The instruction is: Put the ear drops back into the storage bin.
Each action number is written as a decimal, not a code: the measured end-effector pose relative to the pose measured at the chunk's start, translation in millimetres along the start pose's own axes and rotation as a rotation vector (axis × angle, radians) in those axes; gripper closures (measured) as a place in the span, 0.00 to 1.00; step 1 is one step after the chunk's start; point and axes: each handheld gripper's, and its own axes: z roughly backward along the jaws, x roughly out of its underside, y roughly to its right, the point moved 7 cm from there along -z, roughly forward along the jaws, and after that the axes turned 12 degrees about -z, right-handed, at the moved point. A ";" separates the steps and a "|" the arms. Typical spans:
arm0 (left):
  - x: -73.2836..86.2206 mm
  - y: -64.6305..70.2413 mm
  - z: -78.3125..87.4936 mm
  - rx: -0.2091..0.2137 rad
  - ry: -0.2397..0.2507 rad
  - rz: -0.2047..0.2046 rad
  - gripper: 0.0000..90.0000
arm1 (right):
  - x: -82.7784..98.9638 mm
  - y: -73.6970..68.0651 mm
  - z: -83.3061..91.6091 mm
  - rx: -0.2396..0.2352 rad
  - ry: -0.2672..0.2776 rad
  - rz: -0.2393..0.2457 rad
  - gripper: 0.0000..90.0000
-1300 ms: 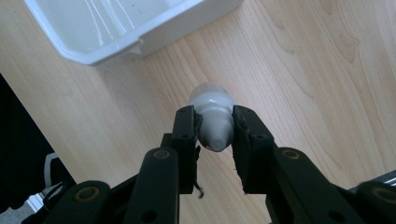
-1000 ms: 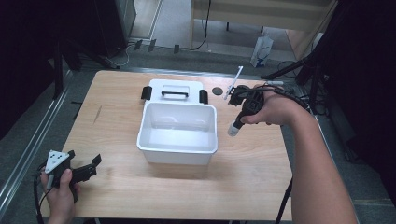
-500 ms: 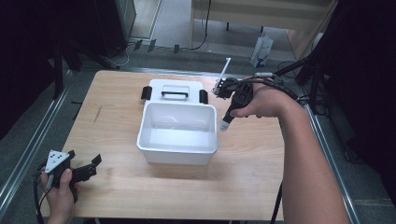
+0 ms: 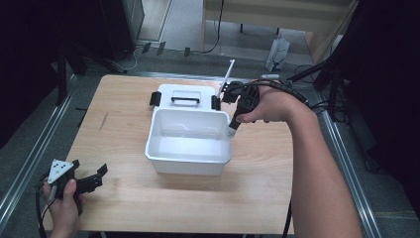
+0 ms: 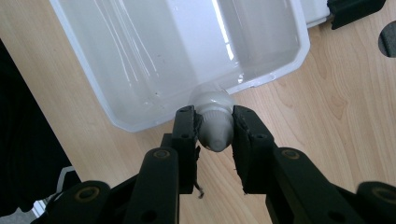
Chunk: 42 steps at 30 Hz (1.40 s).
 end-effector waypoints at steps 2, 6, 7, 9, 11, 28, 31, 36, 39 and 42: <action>0.0 -0.1 0.0 0.000 0.000 0.001 0.00 | -1.7 -0.4 0.5 0.004 -0.004 0.003 0.80; 0.1 -0.2 0.1 0.000 -0.001 0.001 0.00 | -7.9 -3.4 4.1 0.006 0.001 0.016 0.80; 0.1 -0.2 0.1 0.000 -0.001 0.001 0.00 | -9.2 -4.3 4.6 0.006 0.002 0.019 0.80; 0.1 -0.1 0.0 0.000 0.000 0.003 0.00 | -11.5 -6.3 5.0 0.009 0.001 0.019 0.80; 0.1 -0.2 0.0 0.000 -0.001 0.002 0.00 | -12.9 -6.8 4.5 0.007 0.003 0.030 0.80; 0.0 -0.2 -0.2 0.003 0.000 0.004 0.00 | -25.7 -12.9 -10.7 0.029 -0.007 0.074 0.80; -0.4 0.2 -0.5 0.003 0.003 0.004 0.00 | -25.7 -11.4 -17.3 0.043 -0.009 0.101 0.80; -0.3 0.0 -0.5 0.004 0.003 0.006 0.00 | -25.7 -11.9 -24.3 0.046 -0.007 0.122 0.80; -0.5 -0.1 -0.7 0.004 0.004 0.006 0.00 | -24.7 -11.0 -31.9 0.059 -0.008 0.166 0.80; -0.5 -0.2 -0.6 0.004 0.004 0.007 0.00 | -23.1 -10.3 -36.1 0.074 -0.015 0.188 0.80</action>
